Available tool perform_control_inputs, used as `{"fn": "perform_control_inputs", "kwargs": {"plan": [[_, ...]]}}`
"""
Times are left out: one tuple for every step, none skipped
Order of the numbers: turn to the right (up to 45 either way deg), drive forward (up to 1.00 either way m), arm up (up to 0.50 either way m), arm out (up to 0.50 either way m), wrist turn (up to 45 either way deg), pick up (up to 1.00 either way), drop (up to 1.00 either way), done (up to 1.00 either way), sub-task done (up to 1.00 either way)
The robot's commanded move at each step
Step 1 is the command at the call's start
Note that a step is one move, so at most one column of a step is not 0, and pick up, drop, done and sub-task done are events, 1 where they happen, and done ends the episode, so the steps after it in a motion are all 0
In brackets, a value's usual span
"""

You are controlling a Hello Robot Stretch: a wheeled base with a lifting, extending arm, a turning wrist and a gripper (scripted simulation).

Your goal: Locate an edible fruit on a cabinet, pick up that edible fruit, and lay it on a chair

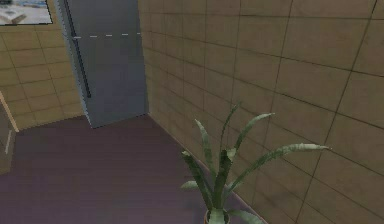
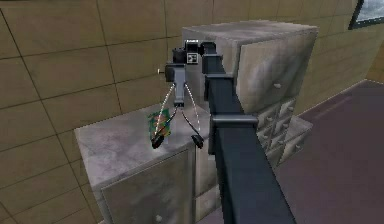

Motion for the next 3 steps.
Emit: {"fn": "perform_control_inputs", "kwargs": {"plan": [[0.0,0.0,0.0,0.0,45.0,0.0,0.0,0.0,0.0],[0.0,0.0,0.0,0.0,45.0,0.0,0.0,0.0,0.0],[0.0,0.0,0.0,0.0,36.0,0.0,0.0,0.0,0.0]]}}
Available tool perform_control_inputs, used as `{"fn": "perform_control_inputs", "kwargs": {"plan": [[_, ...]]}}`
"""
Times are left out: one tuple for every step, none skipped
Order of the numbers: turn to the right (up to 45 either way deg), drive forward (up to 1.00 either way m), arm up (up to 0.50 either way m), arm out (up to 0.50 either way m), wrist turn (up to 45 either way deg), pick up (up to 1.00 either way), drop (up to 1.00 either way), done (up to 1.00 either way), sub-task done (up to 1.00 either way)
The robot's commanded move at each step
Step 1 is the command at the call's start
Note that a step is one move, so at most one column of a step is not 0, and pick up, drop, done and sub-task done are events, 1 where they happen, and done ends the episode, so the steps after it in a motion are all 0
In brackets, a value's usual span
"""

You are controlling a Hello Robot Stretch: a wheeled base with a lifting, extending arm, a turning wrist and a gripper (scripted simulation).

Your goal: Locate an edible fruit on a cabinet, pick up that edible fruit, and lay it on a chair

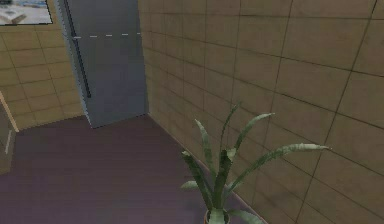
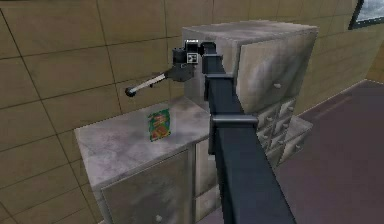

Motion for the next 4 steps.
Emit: {"fn": "perform_control_inputs", "kwargs": {"plan": [[0.0,0.0,-0.24,0.0,0.0,0.0,0.0,0.0,0.0],[0.0,0.0,0.0,0.0,0.0,1.0,0.0,0.0,0.0],[0.0,0.0,0.1,0.0,0.0,0.0,0.0,0.0,0.0],[0.0,0.0,0.14,0.0,0.0,0.0,0.0,0.0,0.0]]}}
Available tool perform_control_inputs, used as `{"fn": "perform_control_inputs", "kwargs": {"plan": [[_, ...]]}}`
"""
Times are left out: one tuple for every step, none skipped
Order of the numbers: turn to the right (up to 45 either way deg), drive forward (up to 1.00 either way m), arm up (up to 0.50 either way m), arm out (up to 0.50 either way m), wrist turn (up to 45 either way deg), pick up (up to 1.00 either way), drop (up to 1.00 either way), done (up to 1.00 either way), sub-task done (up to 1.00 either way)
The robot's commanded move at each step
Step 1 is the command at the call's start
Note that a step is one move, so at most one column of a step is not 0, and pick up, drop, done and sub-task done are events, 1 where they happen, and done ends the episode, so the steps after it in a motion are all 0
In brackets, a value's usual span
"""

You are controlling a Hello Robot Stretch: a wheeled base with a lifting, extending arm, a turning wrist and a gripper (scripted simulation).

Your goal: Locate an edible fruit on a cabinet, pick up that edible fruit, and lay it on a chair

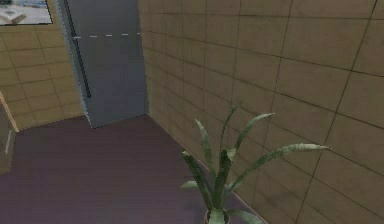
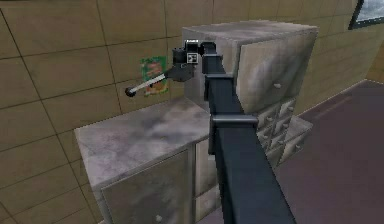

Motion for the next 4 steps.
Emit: {"fn": "perform_control_inputs", "kwargs": {"plan": [[0.0,0.0,0.0,0.0,-45.0,0.0,0.0,0.0,0.0],[0.0,0.0,0.0,0.0,-30.0,0.0,0.0,0.0,0.0],[0.0,0.0,0.0,-0.48,0.0,0.0,0.0,0.0,0.0],[-45.0,0.0,0.0,0.0,0.0,0.0,0.0,0.0,0.0]]}}
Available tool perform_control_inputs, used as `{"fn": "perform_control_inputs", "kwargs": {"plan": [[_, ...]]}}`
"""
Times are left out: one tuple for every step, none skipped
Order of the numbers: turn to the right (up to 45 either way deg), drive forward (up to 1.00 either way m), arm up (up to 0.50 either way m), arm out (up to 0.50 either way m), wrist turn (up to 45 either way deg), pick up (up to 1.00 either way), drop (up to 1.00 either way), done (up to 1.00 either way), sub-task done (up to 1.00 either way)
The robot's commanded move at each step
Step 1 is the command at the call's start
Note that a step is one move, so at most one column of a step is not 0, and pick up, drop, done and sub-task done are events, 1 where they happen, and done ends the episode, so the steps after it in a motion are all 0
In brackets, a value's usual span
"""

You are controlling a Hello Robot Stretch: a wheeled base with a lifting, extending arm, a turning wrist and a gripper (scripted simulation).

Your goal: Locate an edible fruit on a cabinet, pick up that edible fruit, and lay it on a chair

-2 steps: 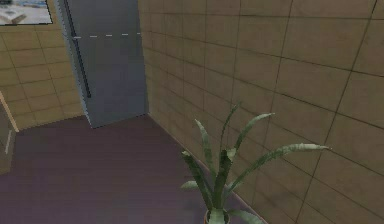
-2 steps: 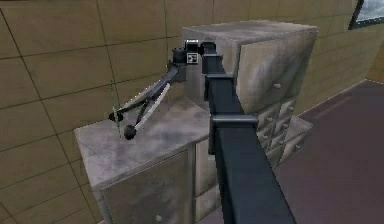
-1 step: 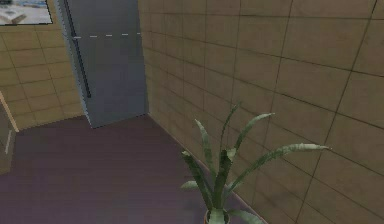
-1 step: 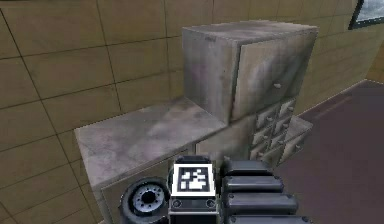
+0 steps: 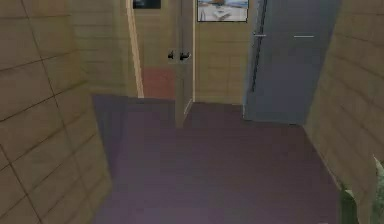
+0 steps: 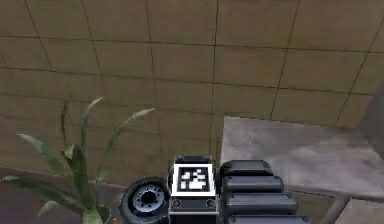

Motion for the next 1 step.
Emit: {"fn": "perform_control_inputs", "kwargs": {"plan": [[-33.0,0.0,0.0,0.0,0.0,0.0,0.0,0.0,0.0]]}}
